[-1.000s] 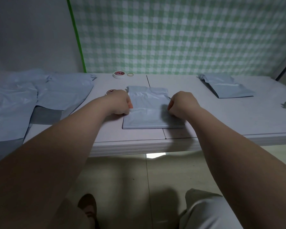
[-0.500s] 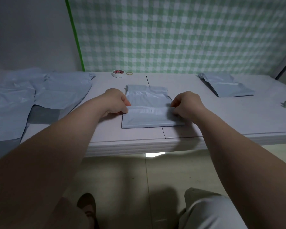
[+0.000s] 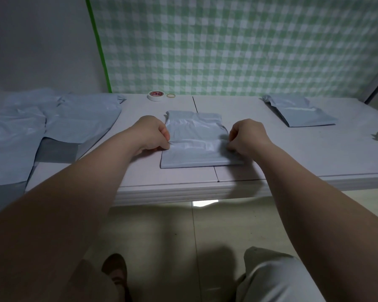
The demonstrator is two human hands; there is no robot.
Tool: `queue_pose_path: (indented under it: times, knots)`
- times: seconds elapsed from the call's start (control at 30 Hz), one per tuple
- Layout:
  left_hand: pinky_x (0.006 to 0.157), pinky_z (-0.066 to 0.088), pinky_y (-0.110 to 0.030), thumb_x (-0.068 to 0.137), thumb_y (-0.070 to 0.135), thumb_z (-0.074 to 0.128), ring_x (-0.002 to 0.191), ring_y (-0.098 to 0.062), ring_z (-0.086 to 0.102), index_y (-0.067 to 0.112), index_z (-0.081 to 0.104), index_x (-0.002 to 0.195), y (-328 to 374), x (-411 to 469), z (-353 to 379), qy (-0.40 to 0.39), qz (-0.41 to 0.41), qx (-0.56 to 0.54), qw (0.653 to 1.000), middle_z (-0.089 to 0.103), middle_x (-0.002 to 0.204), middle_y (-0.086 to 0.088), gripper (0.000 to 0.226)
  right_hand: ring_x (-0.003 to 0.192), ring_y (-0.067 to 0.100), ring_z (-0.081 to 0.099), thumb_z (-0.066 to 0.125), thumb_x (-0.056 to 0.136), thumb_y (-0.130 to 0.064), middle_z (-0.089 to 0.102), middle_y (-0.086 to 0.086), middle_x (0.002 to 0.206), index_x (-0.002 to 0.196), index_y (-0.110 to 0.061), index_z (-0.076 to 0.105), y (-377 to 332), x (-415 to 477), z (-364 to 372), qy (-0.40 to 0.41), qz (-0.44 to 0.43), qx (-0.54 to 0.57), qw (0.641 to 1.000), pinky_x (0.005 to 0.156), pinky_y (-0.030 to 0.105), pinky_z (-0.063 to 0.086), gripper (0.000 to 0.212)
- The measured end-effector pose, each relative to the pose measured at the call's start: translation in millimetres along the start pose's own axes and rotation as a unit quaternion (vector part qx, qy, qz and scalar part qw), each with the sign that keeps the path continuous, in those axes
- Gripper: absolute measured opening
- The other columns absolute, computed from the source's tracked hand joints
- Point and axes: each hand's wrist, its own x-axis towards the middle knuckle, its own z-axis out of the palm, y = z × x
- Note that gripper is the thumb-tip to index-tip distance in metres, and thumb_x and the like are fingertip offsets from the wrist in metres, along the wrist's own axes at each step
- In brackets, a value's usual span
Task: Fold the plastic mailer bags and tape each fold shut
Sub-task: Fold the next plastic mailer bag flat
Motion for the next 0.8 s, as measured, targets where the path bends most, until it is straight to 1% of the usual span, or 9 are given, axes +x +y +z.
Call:
queue_pose_path:
  times: [0.1,0.2,0.3,0.37,0.43,0.5,0.6,0.7,0.8]
  knots:
    - [0.056,0.041,-0.022,0.067,-0.004,0.071,0.061,-0.018,0.052,0.015,0.059,0.061,0,0,4,0.030,-0.003,0.013,0.999,0.057,0.069,-0.003,0.023,0.092,0.024,0.058,0.060,0.076,-0.001,0.061,0.003,0.084,0.063,-0.021,0.054,-1,-1,2,0.003,-0.003,0.006,1.000,0.069,0.024,0.040,0.024]
    - [0.059,0.040,-0.024,0.073,-0.001,0.064,0.077,-0.020,0.053,0.015,0.059,0.067,5,-3,8,0.062,0.017,0.082,0.995,0.056,0.082,-0.002,0.018,0.093,0.027,0.060,0.057,0.078,-0.003,0.067,0.008,0.093,0.075,-0.017,0.063,-1,1,5,0.009,-0.003,0.011,1.000,0.075,0.026,0.047,0.015]
    - [0.075,0.040,-0.027,0.079,0.000,0.055,0.096,-0.025,0.052,0.013,0.057,0.089,8,-7,14,0.084,0.028,0.134,0.987,0.053,0.098,-0.005,0.016,0.088,0.030,0.061,0.059,0.076,-0.006,0.068,0.011,0.091,0.081,-0.009,0.069,0,2,7,0.023,0.015,0.008,1.000,0.077,0.030,0.052,0.012]
    - [0.082,0.044,-0.035,0.080,-0.002,0.052,0.105,-0.030,0.049,0.009,0.052,0.106,10,-13,18,0.114,0.045,0.168,0.978,0.049,0.111,-0.010,0.028,0.088,0.030,0.061,0.058,0.075,-0.005,0.067,0.011,0.091,0.083,-0.011,0.068,0,2,8,0.030,0.023,0.004,0.999,0.074,0.030,0.051,0.014]
    - [0.086,0.044,-0.040,0.078,-0.007,0.048,0.110,-0.031,0.043,0.011,0.053,0.112,14,-21,25,0.147,0.113,0.197,0.963,0.043,0.117,-0.012,0.038,0.089,0.031,0.060,0.057,0.077,-0.005,0.066,0.012,0.091,0.085,-0.011,0.068,0,0,9,0.031,0.025,0.000,0.999,0.072,0.028,0.048,0.015]
    - [0.088,0.043,-0.038,0.081,-0.004,0.047,0.110,-0.030,0.045,0.014,0.060,0.108,18,-28,34,0.117,0.186,0.214,0.952,0.049,0.116,-0.010,0.035,0.090,0.031,0.060,0.058,0.077,-0.005,0.066,0.012,0.092,0.087,-0.011,0.068,-1,0,9,0.031,0.026,-0.004,0.999,0.070,0.027,0.046,0.015]
    - [0.082,0.045,-0.036,0.093,0.015,0.042,0.102,-0.029,0.053,0.013,0.061,0.094,13,-39,48,0.039,0.208,0.254,0.944,0.055,0.103,-0.006,0.019,0.086,0.029,0.058,0.059,0.077,-0.005,0.065,0.011,0.092,0.086,-0.011,0.067,-1,0,9,0.036,0.033,-0.006,0.999,0.066,0.027,0.041,0.014]
    - [0.092,0.040,-0.040,0.100,0.022,0.030,0.115,-0.024,0.045,0.013,0.048,0.125,2,-49,56,-0.002,0.209,0.313,0.927,0.047,0.123,-0.004,0.032,0.084,0.029,0.057,0.058,0.075,-0.004,0.065,0.012,0.092,0.083,-0.009,0.065,-1,-1,10,0.049,0.037,-0.001,0.998,0.065,0.027,0.040,0.013]
    - [0.108,0.026,-0.046,0.102,0.031,0.020,0.136,-0.025,0.025,0.022,0.022,0.146,-1,-57,58,-0.016,0.177,0.335,0.925,0.021,0.153,0.001,0.045,0.093,0.031,0.059,0.057,0.077,-0.008,0.065,0.010,0.100,0.088,-0.016,0.065,-2,-4,10,0.053,0.038,0.016,0.998,0.070,0.028,0.042,0.016]
